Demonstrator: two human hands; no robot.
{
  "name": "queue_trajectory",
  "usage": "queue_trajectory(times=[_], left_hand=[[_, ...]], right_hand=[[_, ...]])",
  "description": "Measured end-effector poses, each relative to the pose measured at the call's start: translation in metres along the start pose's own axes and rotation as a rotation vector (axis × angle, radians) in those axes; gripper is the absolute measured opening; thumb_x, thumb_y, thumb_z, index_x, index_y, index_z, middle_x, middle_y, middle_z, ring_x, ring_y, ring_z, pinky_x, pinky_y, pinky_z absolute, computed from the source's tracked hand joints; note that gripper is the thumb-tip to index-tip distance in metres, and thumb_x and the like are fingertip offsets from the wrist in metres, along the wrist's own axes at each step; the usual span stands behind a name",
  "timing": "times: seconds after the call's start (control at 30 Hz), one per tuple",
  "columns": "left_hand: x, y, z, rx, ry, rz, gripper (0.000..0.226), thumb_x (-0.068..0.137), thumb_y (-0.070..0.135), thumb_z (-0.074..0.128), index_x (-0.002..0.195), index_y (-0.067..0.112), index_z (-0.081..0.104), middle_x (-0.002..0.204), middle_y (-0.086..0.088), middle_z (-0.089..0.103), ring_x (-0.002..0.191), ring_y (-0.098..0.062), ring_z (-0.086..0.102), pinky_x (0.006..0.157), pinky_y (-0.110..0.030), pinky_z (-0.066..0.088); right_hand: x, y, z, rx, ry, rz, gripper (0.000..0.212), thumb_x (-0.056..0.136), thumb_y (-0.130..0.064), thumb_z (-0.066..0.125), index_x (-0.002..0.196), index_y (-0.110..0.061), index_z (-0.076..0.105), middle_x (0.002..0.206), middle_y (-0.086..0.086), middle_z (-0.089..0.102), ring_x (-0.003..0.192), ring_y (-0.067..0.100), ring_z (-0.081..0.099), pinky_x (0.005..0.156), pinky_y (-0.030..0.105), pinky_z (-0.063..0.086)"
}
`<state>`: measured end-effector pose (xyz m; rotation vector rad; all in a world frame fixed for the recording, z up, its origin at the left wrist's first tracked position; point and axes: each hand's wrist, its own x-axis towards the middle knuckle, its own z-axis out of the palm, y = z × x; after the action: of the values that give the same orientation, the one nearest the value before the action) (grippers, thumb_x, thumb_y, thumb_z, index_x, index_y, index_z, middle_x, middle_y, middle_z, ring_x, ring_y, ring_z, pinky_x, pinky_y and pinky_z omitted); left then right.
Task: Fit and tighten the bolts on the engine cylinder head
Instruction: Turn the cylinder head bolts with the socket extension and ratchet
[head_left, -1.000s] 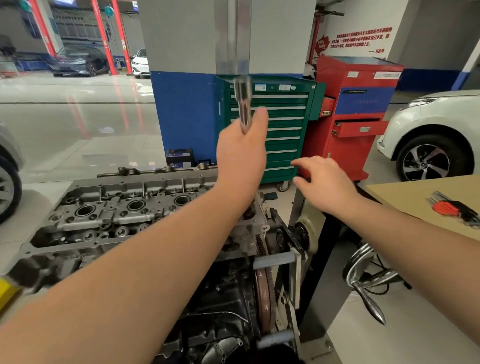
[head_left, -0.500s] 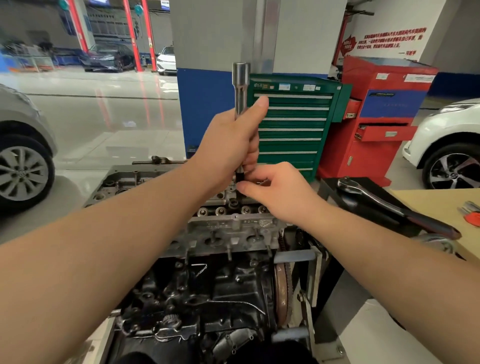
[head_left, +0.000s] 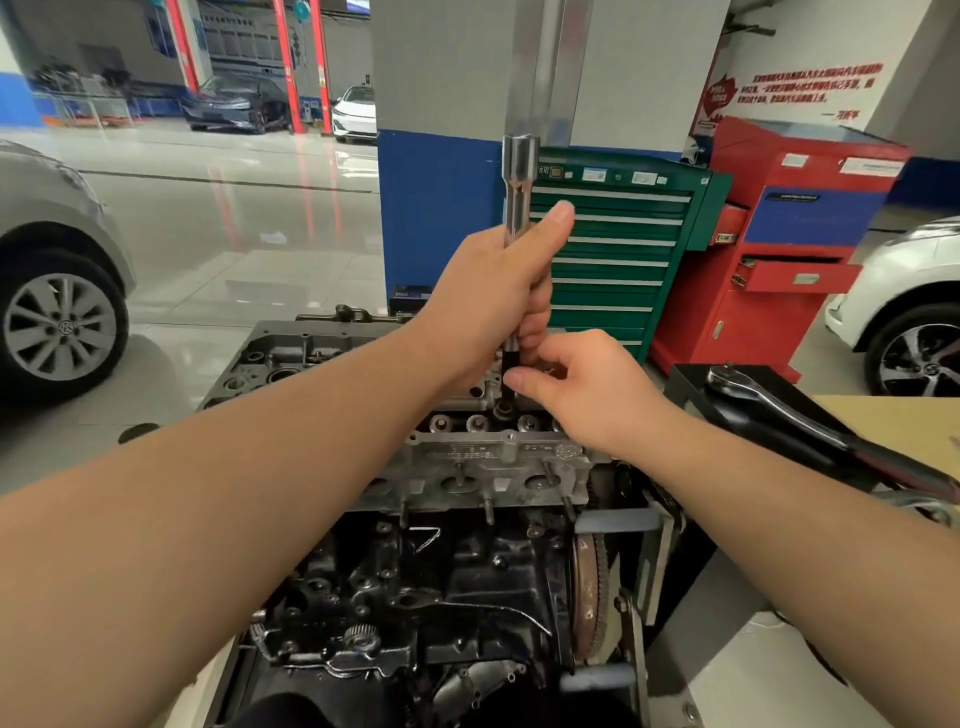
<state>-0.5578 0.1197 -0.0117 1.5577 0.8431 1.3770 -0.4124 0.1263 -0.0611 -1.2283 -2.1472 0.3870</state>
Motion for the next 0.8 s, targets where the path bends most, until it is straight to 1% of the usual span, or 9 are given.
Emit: queue_trajectory(times=[0.13,0.23,0.4,0.47,0.53,0.6,0.67,0.73,0.8], left_hand=[[-0.001,-0.005,-0.004,0.000,0.001,-0.008,0.054,0.103,0.053,0.056,0.062,0.025,0.037,0.053,-0.001,0.032,0.049,-0.022,0.032,0.048,-0.030,0.040],[-0.001,-0.009,-0.004,-0.014,0.008,-0.012,0.052,0.103,0.053,0.057,0.065,0.023,0.037,0.054,-0.001,0.033,0.050,-0.021,0.032,0.048,-0.029,0.040],[0.002,-0.010,-0.004,-0.005,-0.035,-0.015,0.054,0.103,0.053,0.057,0.060,0.027,0.038,0.052,0.001,0.033,0.048,-0.021,0.032,0.048,-0.030,0.040],[0.003,-0.011,-0.006,0.002,-0.066,-0.029,0.053,0.103,0.054,0.056,0.061,0.025,0.039,0.053,-0.001,0.034,0.049,-0.022,0.034,0.050,-0.031,0.041],[0.004,-0.011,-0.008,0.060,-0.078,-0.016,0.048,0.103,0.054,0.055,0.069,0.022,0.043,0.058,-0.004,0.044,0.054,-0.023,0.043,0.056,-0.034,0.047],[0.005,-0.009,-0.009,0.200,-0.042,0.039,0.039,0.104,0.052,0.055,0.085,0.018,0.049,0.073,-0.005,0.057,0.065,-0.021,0.056,0.064,-0.032,0.054],[0.004,-0.004,-0.008,0.314,0.054,0.107,0.033,0.100,0.051,0.062,0.100,0.019,0.052,0.086,0.000,0.062,0.075,-0.017,0.064,0.069,-0.031,0.061],[0.001,0.003,-0.010,0.312,0.212,0.174,0.028,0.092,0.046,0.074,0.102,0.025,0.059,0.089,0.004,0.068,0.082,-0.018,0.073,0.074,-0.040,0.065],[0.000,0.010,-0.016,0.287,0.263,0.208,0.020,0.089,0.033,0.080,0.103,0.023,0.069,0.088,0.002,0.076,0.082,-0.021,0.077,0.078,-0.046,0.065]], right_hand=[[0.001,0.002,0.007,-0.019,-0.012,0.019,0.035,0.093,-0.038,0.073,0.062,-0.036,0.057,0.063,-0.036,0.058,0.066,-0.012,0.054,0.052,0.015,0.028],[-0.001,0.005,0.010,-0.011,0.017,-0.004,0.033,0.093,-0.037,0.073,0.064,-0.035,0.057,0.060,-0.020,0.059,0.064,-0.006,0.054,0.053,0.013,0.029],[-0.001,0.006,0.013,-0.017,0.059,-0.010,0.020,0.092,-0.038,0.074,0.076,-0.031,0.065,0.067,-0.016,0.060,0.068,0.001,0.056,0.054,0.011,0.033],[-0.002,0.006,0.014,0.012,0.067,-0.010,0.022,0.091,-0.038,0.075,0.074,-0.036,0.062,0.063,-0.019,0.061,0.070,-0.005,0.056,0.055,0.008,0.036],[-0.001,0.006,0.015,0.025,0.060,-0.004,0.028,0.090,-0.040,0.076,0.069,-0.041,0.057,0.064,-0.022,0.062,0.069,-0.012,0.054,0.055,0.008,0.035],[0.000,0.006,0.015,0.011,0.057,0.001,0.029,0.088,-0.043,0.077,0.068,-0.042,0.056,0.063,-0.016,0.058,0.067,-0.010,0.054,0.052,0.011,0.033],[0.001,0.008,0.015,0.016,0.058,0.001,0.028,0.087,-0.046,0.077,0.068,-0.042,0.056,0.065,-0.017,0.057,0.067,-0.011,0.054,0.052,0.010,0.034],[0.000,0.008,0.016,0.039,0.078,-0.009,0.026,0.085,-0.047,0.078,0.069,-0.040,0.059,0.068,-0.016,0.060,0.071,-0.012,0.055,0.054,0.007,0.037],[-0.002,0.008,0.019,0.047,0.092,-0.025,0.024,0.084,-0.050,0.077,0.071,-0.036,0.062,0.070,-0.013,0.062,0.073,-0.006,0.057,0.056,0.011,0.038]])
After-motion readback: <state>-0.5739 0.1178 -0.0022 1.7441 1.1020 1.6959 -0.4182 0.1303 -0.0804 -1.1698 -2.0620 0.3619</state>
